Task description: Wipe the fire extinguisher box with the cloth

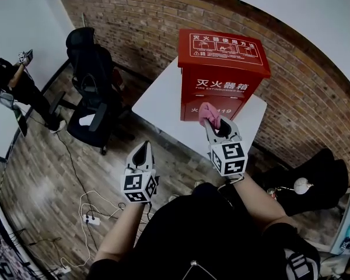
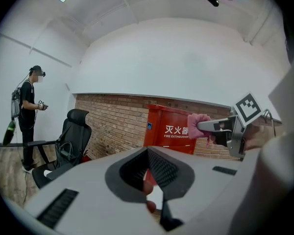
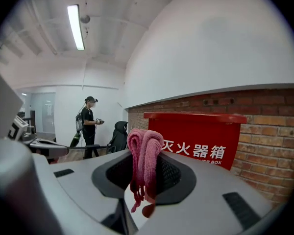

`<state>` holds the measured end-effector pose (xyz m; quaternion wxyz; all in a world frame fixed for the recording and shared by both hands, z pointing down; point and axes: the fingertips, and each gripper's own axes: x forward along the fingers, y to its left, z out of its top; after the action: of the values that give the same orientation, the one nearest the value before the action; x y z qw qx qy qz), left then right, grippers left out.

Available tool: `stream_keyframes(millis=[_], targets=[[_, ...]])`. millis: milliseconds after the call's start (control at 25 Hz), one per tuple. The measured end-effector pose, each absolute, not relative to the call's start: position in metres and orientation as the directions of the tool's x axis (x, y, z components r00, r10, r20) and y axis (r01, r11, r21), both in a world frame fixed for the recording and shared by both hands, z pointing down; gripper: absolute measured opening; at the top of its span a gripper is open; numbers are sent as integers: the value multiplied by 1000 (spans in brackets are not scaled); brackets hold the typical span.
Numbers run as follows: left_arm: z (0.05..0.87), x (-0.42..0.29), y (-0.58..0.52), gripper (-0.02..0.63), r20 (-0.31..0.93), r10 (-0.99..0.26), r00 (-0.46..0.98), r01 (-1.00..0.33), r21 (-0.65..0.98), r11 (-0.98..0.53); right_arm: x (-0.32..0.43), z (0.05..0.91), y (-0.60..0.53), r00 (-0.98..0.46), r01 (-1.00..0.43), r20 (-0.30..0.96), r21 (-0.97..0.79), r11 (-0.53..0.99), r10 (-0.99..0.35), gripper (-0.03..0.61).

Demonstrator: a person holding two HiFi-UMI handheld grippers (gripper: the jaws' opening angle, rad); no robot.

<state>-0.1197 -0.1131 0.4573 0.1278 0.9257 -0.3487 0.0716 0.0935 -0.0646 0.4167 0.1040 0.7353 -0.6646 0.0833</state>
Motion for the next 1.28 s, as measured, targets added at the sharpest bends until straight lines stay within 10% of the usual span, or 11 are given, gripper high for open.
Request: stream_keyframes(millis=[1280], targets=[[467, -131, -102, 28, 231, -669, 706, -706, 164, -689, 27, 476, -52, -59, -996, 325, -84, 33, -944, 110]])
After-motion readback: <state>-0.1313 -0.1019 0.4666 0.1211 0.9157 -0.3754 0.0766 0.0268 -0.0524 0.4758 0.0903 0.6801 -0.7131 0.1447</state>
